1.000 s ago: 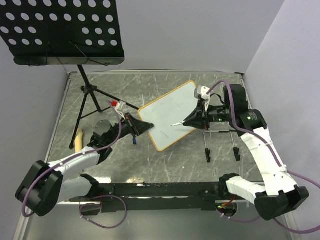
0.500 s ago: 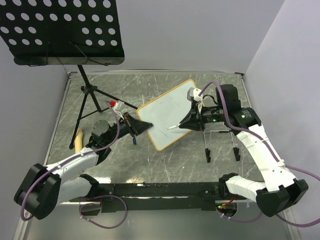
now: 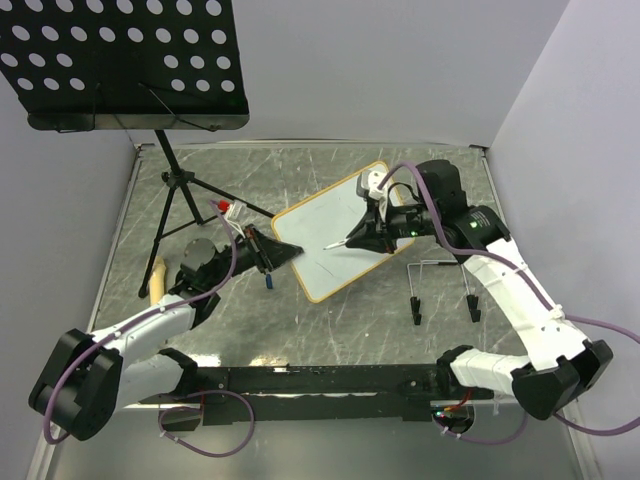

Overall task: Write a sentence on the whiteboard
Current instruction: Pick up the whiteboard from the whiteboard stand, then adjust the whiteboard at the corner of the board.

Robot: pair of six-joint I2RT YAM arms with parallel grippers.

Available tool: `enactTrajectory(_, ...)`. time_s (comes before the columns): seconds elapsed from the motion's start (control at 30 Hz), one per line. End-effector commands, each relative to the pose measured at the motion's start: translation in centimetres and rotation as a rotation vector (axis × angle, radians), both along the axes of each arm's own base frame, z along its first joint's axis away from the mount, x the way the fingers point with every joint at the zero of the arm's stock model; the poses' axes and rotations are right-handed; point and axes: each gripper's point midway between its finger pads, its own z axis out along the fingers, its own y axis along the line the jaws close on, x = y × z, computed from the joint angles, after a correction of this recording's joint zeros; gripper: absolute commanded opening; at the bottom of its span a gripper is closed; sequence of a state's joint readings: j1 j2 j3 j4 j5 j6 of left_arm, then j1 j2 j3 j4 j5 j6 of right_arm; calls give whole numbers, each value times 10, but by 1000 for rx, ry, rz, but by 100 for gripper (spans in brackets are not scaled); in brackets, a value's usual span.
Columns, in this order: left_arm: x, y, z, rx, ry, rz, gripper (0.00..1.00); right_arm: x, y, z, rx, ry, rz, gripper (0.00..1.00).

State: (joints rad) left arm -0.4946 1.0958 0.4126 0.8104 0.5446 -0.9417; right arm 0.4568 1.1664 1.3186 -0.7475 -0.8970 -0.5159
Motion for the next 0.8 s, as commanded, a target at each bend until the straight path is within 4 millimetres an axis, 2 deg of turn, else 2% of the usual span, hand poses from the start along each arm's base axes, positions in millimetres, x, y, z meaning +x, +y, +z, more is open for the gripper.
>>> enactTrajectory(0.0, -10, 3, 40, -91, -105, -41, 1, 13, 16, 27, 36, -110, -2, 0)
enactTrajectory(0.13, -12, 2, 39, -90, -84, -66, 1, 17, 26, 27, 17, -148, -7, 0)
enactTrajectory(0.33, -16, -2, 39, -78, -68, -114, 1, 22, 37, 38, 3, -216, -11, 0)
enactTrajectory(0.47, -18, -3, 44, -90, -69, -127, 1, 28, 46, 32, -18, -240, -39, 0)
enactTrajectory(0.77, -20, -5, 46, -107, -65, -159, 1, 39, 51, 39, -18, -267, -90, 0)
